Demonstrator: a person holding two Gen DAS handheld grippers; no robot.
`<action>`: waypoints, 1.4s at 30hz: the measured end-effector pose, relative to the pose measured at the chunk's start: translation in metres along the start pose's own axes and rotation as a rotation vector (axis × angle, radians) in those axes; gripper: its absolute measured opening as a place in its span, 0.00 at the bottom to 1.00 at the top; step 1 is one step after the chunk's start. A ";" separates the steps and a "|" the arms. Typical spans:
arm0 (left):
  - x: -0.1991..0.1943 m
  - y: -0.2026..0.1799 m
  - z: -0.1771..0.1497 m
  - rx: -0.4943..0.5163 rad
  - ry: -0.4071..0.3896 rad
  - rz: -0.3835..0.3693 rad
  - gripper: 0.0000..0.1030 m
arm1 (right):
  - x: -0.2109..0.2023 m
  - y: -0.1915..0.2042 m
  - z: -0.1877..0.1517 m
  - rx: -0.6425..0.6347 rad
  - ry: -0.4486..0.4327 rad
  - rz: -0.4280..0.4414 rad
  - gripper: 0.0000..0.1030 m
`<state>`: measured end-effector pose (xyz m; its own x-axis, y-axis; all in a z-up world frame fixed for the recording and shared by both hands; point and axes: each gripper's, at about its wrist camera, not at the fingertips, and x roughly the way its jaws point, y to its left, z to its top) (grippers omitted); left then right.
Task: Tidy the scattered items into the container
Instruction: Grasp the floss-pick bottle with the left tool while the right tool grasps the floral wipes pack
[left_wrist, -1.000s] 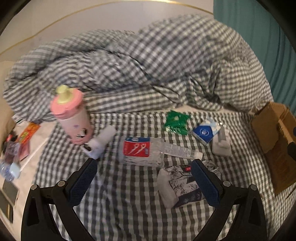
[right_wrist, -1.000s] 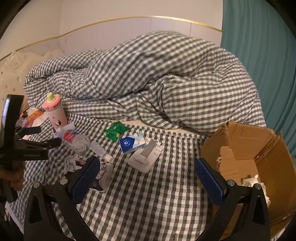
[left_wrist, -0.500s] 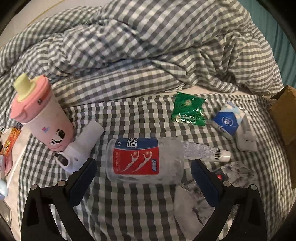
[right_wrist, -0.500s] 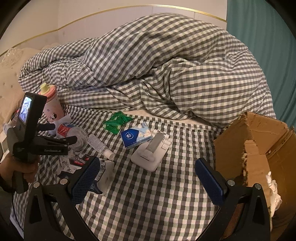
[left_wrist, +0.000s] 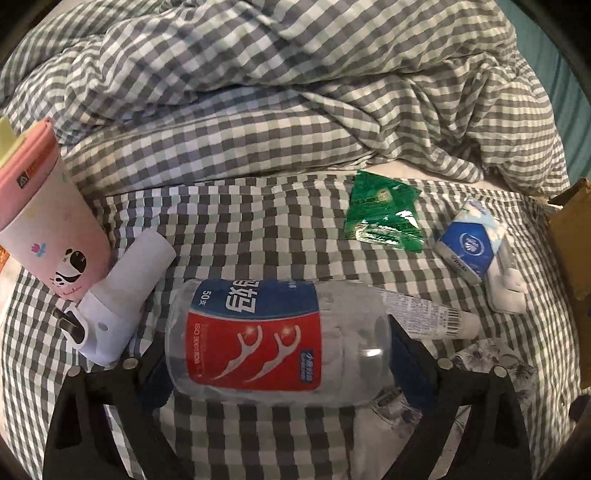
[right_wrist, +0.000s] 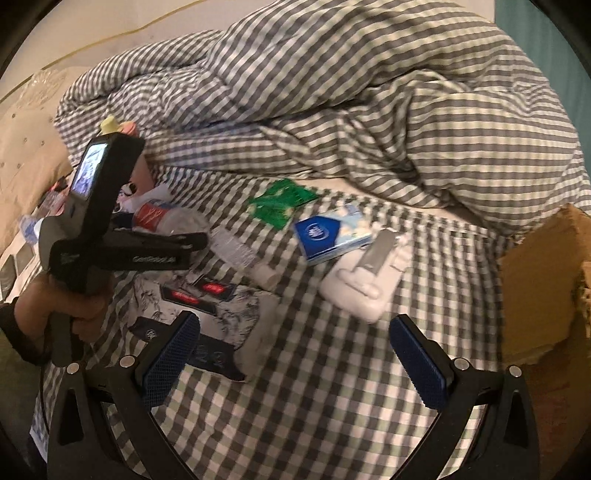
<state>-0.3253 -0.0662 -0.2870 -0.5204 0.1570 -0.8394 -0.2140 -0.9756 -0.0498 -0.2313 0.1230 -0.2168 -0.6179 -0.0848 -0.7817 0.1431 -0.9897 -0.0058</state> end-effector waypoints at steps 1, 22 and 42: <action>0.002 0.002 0.000 -0.010 0.005 -0.002 0.87 | 0.001 0.002 0.000 -0.003 0.003 0.004 1.00; -0.067 0.044 -0.005 -0.117 -0.159 0.085 0.87 | 0.025 0.054 0.008 -0.020 0.033 0.081 1.00; -0.131 0.133 -0.046 -0.279 -0.217 0.160 0.87 | 0.089 0.108 -0.006 -0.115 0.154 0.021 0.82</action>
<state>-0.2476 -0.2232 -0.2085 -0.6985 -0.0010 -0.7156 0.1018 -0.9900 -0.0980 -0.2659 0.0092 -0.2906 -0.4893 -0.0774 -0.8687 0.2476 -0.9674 -0.0532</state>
